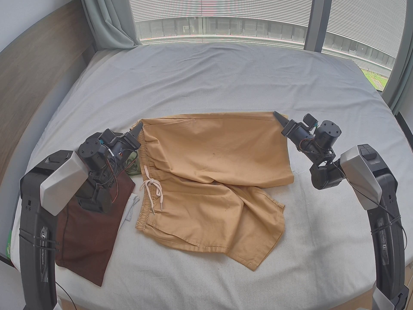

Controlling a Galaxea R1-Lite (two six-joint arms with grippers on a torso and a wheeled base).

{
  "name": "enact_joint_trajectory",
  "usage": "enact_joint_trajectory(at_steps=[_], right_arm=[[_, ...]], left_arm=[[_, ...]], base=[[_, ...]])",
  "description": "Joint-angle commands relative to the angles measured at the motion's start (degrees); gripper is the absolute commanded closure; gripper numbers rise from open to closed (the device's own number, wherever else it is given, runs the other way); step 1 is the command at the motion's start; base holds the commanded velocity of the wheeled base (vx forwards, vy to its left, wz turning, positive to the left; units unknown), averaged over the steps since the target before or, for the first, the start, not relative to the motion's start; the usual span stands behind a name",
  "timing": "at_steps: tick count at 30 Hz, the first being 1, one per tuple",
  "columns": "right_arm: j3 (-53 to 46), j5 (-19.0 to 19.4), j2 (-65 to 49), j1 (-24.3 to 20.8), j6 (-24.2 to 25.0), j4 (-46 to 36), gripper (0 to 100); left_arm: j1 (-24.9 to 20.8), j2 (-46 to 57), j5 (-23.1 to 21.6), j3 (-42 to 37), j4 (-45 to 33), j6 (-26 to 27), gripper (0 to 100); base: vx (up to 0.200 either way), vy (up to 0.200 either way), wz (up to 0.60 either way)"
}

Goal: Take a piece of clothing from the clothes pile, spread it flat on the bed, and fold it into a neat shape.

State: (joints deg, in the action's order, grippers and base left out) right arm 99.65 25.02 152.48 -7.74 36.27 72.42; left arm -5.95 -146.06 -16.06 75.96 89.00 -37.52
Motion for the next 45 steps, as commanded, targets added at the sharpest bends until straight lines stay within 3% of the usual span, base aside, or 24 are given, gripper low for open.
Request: enact_joint_trajectory(at_steps=[1,7,8,9,10,18,28,36,41,45], right_arm=[[0.99,0.03,0.27,-0.26,-0.06,-0.18,100],[1.08,0.03,0.27,-0.08,-0.06,-0.79,100],[1.08,0.03,0.27,-0.08,-0.06,-0.79,100],[1.08,0.03,0.19,-0.08,-0.06,-0.88,100],[1.16,0.03,0.19,-0.08,-0.06,-0.97,0],[2.31,-0.14,1.50,0.01,-0.23,-0.27,0],[-16.41,-0.14,-7.28,-1.66,-0.93,7.82,0],[-31.97,-0.23,-13.96,-2.81,-1.02,15.64,0],[-40.67,-0.23,-18.45,-3.33,-3.22,15.99,0],[-48.05,-0.23,-23.54,-4.39,-5.33,16.08,0]], left_arm=[[0.06,-0.63,-0.03,0.51,0.03,-0.01,100],[0.06,-0.90,-0.38,0.94,0.03,0.08,100],[0.06,-0.90,-0.38,0.94,0.03,0.08,0],[-0.03,-1.34,-0.20,2.00,0.03,-0.01,0],[-0.03,-1.51,-0.29,2.44,0.03,-0.01,0],[-0.82,-1.07,-0.47,1.65,-0.15,-4.66,0],[-0.91,6.05,-6.27,-11.54,-0.06,-4.49,0],[-0.03,12.46,-7.15,-20.50,-0.06,-2.03,0],[1.12,17.38,-7.68,-26.57,-0.15,-0.97,0],[2.52,23.71,-11.19,-33.60,-0.06,-0.80,0]], base=[[0.000,0.000,0.00],[0.000,0.000,0.00],[0.000,0.000,0.00],[0.000,0.000,0.00],[0.000,0.000,0.00],[0.000,0.000,0.00],[0.000,0.000,0.00],[0.000,0.000,0.00],[0.000,0.000,0.00],[0.000,0.000,0.00]])
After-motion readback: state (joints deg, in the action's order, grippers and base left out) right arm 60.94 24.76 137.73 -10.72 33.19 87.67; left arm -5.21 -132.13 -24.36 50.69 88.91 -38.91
